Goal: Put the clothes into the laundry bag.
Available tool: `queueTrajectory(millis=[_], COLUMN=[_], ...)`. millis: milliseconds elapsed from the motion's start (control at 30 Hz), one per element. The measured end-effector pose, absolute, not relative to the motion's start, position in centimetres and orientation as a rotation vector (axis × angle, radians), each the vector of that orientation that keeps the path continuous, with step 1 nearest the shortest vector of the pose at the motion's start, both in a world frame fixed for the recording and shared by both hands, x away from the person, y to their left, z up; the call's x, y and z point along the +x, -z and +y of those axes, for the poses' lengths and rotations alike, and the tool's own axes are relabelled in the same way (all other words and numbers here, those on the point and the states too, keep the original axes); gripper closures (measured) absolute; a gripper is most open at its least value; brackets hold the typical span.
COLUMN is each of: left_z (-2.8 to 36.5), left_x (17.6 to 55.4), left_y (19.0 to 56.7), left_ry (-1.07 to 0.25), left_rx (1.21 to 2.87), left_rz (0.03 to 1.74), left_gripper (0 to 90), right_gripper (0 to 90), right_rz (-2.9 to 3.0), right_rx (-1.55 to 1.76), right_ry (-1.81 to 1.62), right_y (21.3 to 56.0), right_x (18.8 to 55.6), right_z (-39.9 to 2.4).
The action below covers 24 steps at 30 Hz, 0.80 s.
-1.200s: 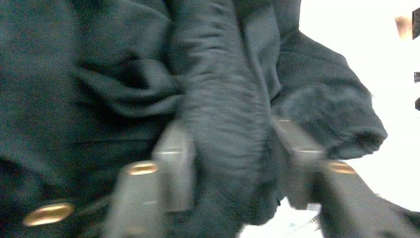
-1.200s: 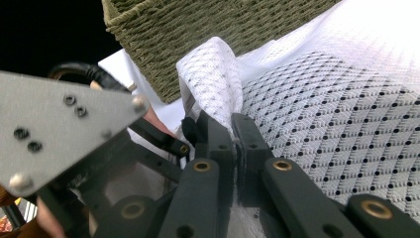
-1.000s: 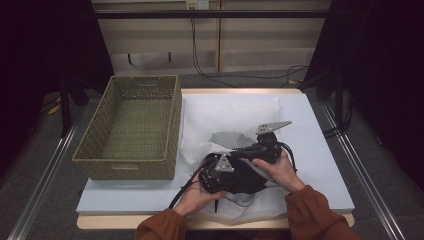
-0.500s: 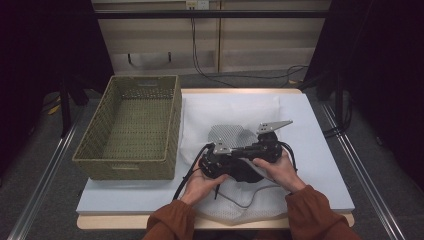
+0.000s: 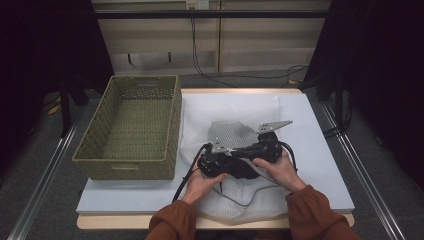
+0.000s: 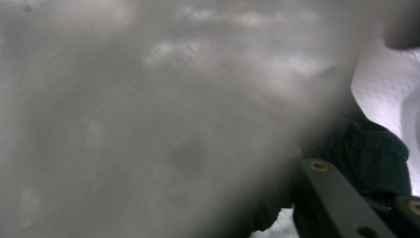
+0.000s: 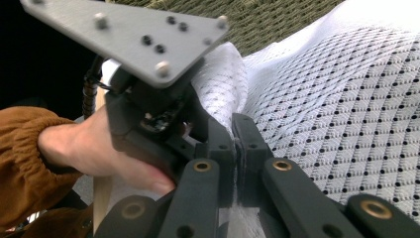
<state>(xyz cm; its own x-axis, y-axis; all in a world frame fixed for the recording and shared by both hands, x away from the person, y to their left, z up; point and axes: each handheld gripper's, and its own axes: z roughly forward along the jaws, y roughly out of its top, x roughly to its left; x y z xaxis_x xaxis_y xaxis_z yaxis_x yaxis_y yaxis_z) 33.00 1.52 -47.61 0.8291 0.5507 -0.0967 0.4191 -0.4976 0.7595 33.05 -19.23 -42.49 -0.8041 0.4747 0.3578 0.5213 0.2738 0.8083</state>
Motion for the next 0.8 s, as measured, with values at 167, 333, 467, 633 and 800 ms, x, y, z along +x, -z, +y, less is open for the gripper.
queueTrajectory(millis=[167,333,467,633,800], left_z=[2.1,3.0,4.3,4.8,4.2], left_x=[32.5,31.7,31.1,30.8,31.2], left_y=[46.9,46.1,45.9,46.7,47.3], left_ry=[-0.183,-0.182,-0.172,-0.147,-0.128], left_rx=[2.148,2.166,2.18,2.218,2.222], left_rz=[0.679,0.634,0.593,0.584,0.578], left_gripper=[54.1,49.7,47.5,48.4,52.0], right_gripper=[87.3,87.2,87.1,86.9,86.9], right_rz=[-2.472,-2.476,-2.475,-2.472,-2.472], right_rx=[-0.97,-0.971,-0.969,-0.971,-0.974], right_ry=[1.594,1.584,1.585,1.582,1.575], right_y=[42.5,42.8,42.8,42.9,43.0], right_x=[33.0,33.1,33.1,33.1,33.1], right_z=[-19.2,-19.1,-19.1,-19.0,-19.0])
